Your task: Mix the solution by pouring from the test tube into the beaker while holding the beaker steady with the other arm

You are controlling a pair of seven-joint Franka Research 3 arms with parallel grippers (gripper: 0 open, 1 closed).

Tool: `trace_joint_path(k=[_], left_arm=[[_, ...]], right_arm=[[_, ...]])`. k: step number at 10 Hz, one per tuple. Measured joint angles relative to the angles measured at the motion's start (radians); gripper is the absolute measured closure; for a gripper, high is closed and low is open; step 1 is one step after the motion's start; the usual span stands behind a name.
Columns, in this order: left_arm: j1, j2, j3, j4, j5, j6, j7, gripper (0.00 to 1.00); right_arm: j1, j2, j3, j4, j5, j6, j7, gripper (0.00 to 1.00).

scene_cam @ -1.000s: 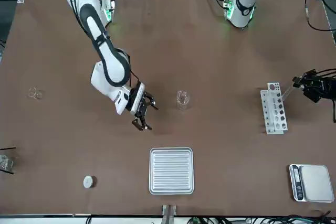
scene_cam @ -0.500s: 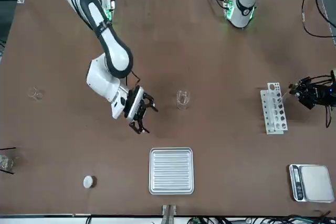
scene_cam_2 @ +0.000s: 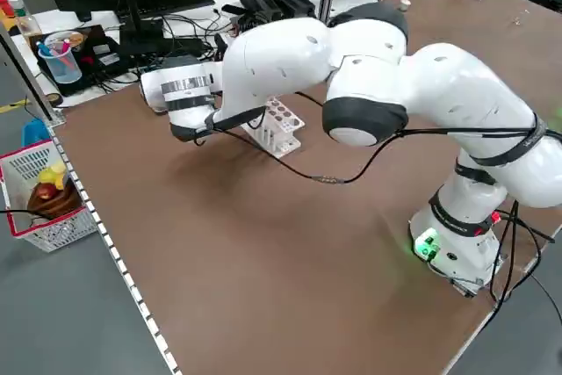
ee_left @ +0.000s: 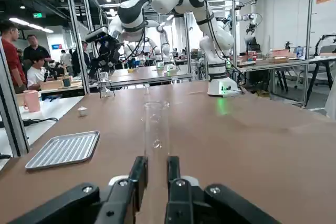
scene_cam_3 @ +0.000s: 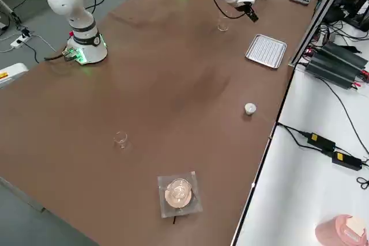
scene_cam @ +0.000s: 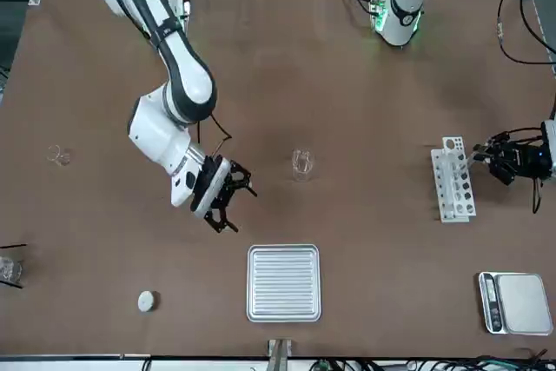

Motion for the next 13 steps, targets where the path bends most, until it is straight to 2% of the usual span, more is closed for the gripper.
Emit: trace_joint_path(k=[3,8,10,13], left_arm=[[-0.002,0.019,0.0,0.018,-0.007,0.006,-0.026,0.79],[-0.007,0.036,0.0,0.02,-0.02,0.017,-0.042,0.79],[-0.007,0.041,0.009,0.02,-0.02,0.017,-0.044,0.79],[-0.008,0.063,0.02,0.02,-0.02,0.019,-0.044,0.79]], right_arm=[[-0.015,-0.003,-0.008,0.047,-0.268,-0.099,0.402,0.0],[-0.055,-0.015,-0.009,0.127,-0.487,-0.276,0.805,0.0],[-0.056,-0.023,-0.01,0.193,-0.582,-0.408,1.002,0.0],[-0.085,-0.038,-0.013,0.274,-0.714,-0.617,1.173,0.0]])
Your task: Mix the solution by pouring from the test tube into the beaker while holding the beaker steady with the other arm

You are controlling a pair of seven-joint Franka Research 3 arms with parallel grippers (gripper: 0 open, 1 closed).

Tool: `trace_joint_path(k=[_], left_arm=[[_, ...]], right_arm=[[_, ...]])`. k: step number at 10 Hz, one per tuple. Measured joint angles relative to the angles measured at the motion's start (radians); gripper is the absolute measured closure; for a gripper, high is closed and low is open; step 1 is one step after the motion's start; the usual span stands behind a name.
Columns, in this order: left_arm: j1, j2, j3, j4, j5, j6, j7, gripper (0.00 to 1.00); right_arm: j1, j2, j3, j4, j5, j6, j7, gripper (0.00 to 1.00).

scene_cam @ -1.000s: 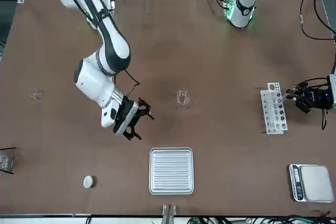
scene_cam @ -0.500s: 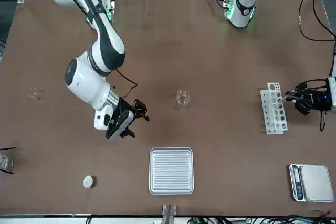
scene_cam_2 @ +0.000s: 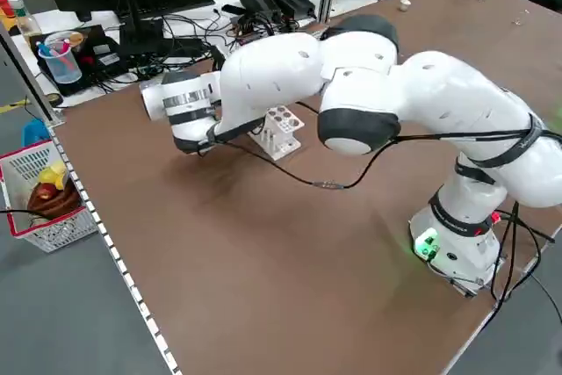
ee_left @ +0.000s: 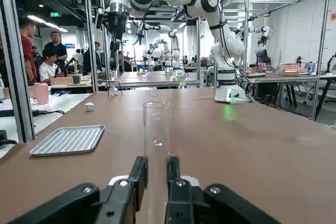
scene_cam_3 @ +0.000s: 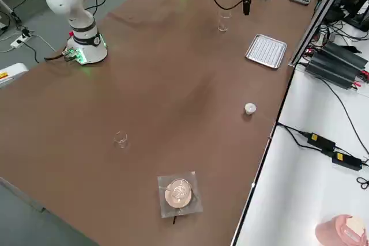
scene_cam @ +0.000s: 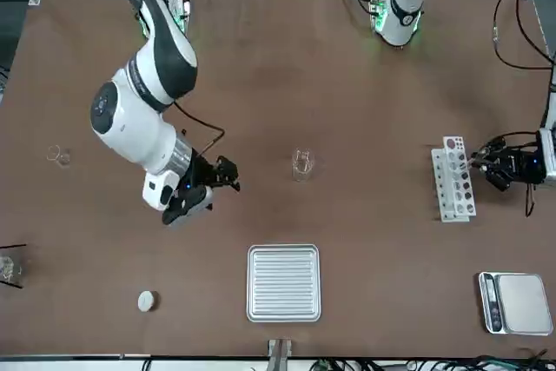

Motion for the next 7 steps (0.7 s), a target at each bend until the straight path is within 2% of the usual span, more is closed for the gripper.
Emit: trace_joint_path(k=[2,7], left_arm=[[-0.001,0.015,0.001,0.0,0.0,0.006,-0.008,0.79],[-0.023,0.038,0.026,0.001,0.0,0.036,-0.027,0.79]], right_arm=[[-0.031,-0.003,-0.001,0.036,-0.066,-0.102,0.051,0.0],[-0.141,-0.059,-0.01,0.057,-0.086,-0.263,0.155,0.0]])
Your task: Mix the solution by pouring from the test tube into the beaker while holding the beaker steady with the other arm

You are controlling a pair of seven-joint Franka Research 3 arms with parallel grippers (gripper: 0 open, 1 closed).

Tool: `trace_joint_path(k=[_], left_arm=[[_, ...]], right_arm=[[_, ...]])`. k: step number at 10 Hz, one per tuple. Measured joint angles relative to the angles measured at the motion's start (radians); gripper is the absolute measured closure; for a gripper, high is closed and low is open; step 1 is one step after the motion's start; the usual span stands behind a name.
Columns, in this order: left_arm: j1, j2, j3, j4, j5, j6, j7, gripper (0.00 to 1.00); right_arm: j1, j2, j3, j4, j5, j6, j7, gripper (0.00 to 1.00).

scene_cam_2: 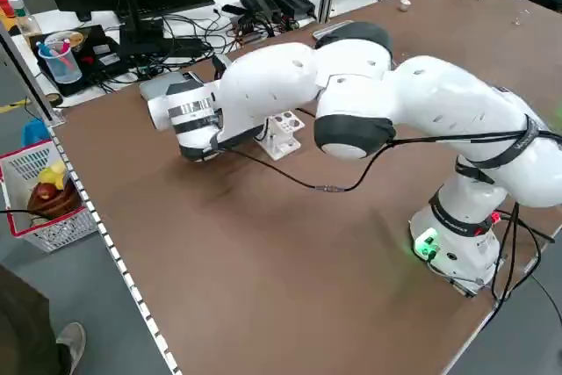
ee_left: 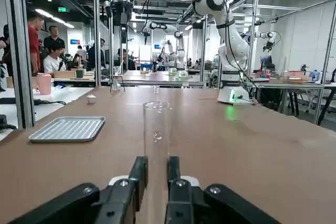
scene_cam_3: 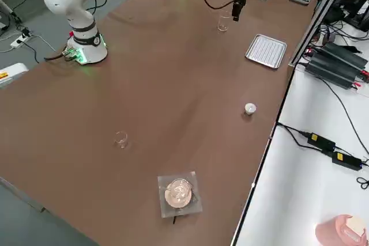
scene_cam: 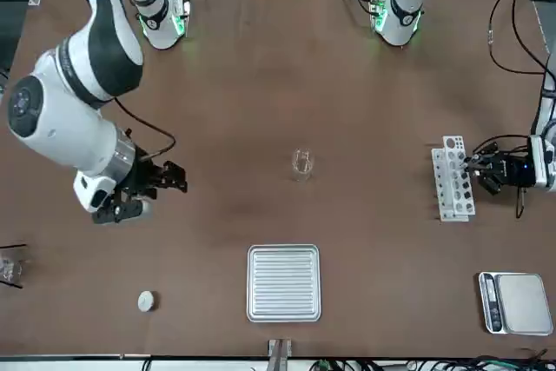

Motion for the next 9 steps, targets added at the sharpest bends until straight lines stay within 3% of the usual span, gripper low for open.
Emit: trace_joint_path(k=[9], left_arm=[[-0.023,0.003,0.015,0.001,0.0,0.069,0.014,0.79]], right_arm=[[-0.055,-0.074,-0.002,0.006,-0.131,-0.13,0.01,0.0]])
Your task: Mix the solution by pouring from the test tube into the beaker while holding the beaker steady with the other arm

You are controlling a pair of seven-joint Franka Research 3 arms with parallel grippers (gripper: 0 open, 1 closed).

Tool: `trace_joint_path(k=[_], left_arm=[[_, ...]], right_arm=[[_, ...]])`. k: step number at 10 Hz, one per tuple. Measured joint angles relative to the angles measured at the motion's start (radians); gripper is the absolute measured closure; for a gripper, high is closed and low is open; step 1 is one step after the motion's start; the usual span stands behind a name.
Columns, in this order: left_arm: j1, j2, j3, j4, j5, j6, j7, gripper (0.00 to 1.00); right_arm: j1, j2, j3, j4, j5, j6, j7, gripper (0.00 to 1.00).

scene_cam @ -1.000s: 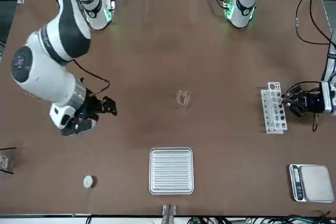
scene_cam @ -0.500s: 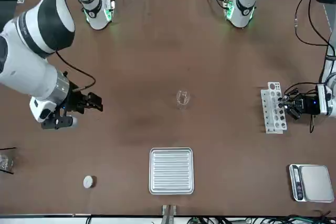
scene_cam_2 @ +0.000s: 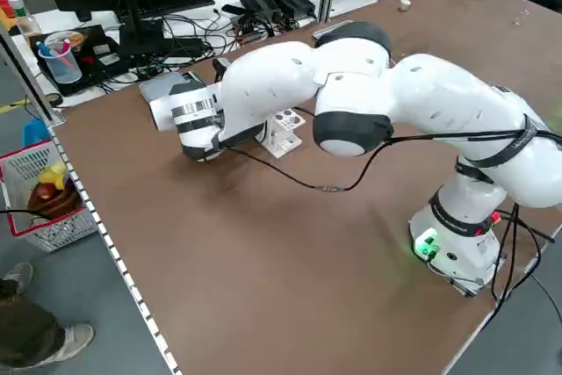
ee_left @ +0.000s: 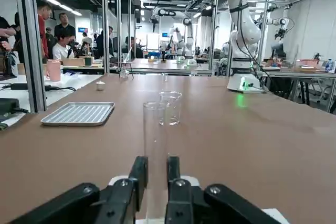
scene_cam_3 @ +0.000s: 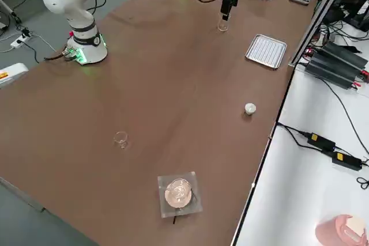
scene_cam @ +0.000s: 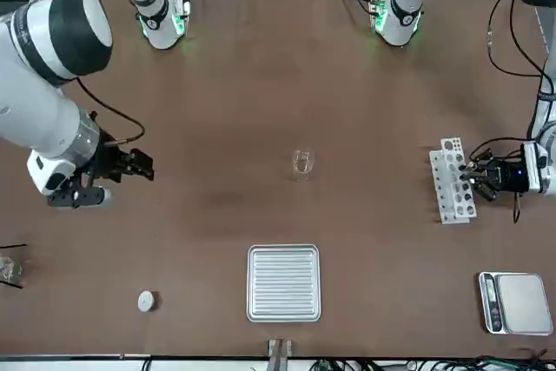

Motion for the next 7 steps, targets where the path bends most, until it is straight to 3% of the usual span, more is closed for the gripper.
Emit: trace_joint_path(k=[2,7], left_arm=[[0.0,0.002,0.0,0.0,0.0,0.001,0.006,0.79],[-0.001,0.013,0.001,0.0,0.0,0.001,0.059,0.79]], right_arm=[[-0.003,-0.047,-0.025,0.004,-0.019,-0.036,-0.056,0.0],[-0.004,-0.193,-0.15,0.003,-0.021,-0.238,-0.114,0.0]])
